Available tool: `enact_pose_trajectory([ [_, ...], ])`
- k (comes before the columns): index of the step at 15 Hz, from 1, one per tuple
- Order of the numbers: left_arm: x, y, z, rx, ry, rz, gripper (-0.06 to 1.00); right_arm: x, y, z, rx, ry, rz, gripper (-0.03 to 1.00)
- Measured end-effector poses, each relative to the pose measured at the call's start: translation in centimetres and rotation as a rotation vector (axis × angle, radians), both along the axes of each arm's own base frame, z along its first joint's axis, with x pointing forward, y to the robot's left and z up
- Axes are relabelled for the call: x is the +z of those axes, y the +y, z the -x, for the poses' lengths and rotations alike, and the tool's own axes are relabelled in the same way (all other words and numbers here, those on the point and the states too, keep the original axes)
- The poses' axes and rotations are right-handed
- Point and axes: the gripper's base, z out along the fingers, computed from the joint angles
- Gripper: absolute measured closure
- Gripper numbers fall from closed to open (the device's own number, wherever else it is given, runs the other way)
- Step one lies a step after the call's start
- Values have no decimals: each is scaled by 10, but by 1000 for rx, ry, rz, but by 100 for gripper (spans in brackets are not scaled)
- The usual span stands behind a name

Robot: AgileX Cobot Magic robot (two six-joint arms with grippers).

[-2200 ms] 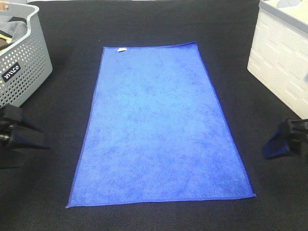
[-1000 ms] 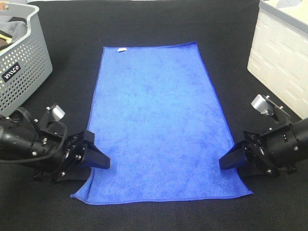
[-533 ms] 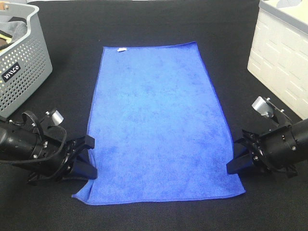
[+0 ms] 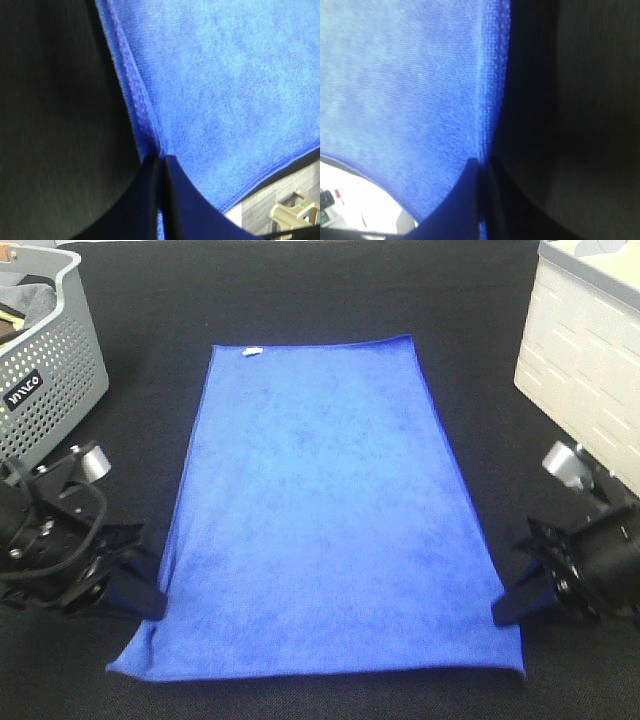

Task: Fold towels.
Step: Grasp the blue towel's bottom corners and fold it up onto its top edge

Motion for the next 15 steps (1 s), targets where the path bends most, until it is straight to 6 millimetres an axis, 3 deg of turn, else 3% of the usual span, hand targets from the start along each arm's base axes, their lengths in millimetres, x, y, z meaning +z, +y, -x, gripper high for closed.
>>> enact_pose_trajectory([
  [3,8,6,30,-9,21,6,94,-4,0,28,1,51,0,97],
  [4,8,6,30,-9,21,6,94,-4,0,28,1,51,0,97],
  [5,3,12,54,-8,59,-5,94,-2,1,45,1,56,-1,97],
  [9,5,14,58,5,36,-14,94,6,0,46,-4,8,2,97],
  [11,9,13,48,30,-6,-24,94,12,0,34,-5,-35,5,97],
  [15,31,6,-7,114,-167,-39,94,50,-1,-28,2,-226,10,97],
])
